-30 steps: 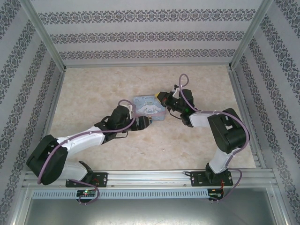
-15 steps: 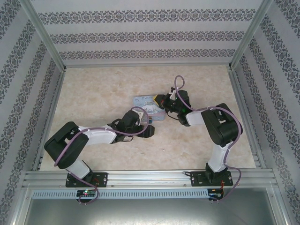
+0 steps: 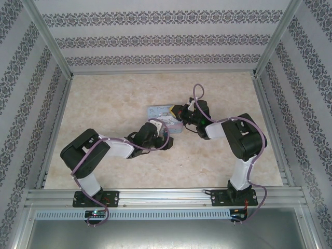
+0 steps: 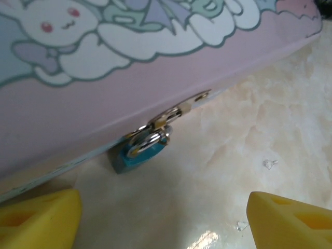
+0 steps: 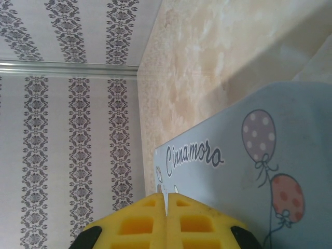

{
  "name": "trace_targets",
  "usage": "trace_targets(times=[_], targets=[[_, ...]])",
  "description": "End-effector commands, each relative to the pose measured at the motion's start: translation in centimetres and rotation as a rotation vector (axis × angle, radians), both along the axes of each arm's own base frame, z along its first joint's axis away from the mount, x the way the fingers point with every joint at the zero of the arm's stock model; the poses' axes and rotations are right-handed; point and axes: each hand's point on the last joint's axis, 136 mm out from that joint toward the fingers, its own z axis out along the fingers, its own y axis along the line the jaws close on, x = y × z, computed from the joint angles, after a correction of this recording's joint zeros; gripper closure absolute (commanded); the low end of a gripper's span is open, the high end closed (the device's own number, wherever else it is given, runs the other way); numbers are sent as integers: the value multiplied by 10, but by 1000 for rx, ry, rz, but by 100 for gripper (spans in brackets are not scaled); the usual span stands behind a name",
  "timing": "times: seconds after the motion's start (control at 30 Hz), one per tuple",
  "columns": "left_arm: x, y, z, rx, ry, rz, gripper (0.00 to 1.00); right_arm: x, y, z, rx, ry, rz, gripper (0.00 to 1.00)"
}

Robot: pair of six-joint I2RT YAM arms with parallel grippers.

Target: Unlock the padlock with the key

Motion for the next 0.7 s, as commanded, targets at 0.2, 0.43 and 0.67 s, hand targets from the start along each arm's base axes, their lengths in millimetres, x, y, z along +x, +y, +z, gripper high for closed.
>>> trace_targets(times=[0.2, 0.43, 0.67], targets=[[16, -20, -16, -25, -27, -11, 17, -3, 3, -15, -10, 17, -5, 100], [22, -37, -3, -124, -17, -30, 17, -3, 3, -24, -17, 34, -3, 100], [28, -33, 11, -277, 11, 44, 17, -3, 2, -31, -18, 49, -5, 100]])
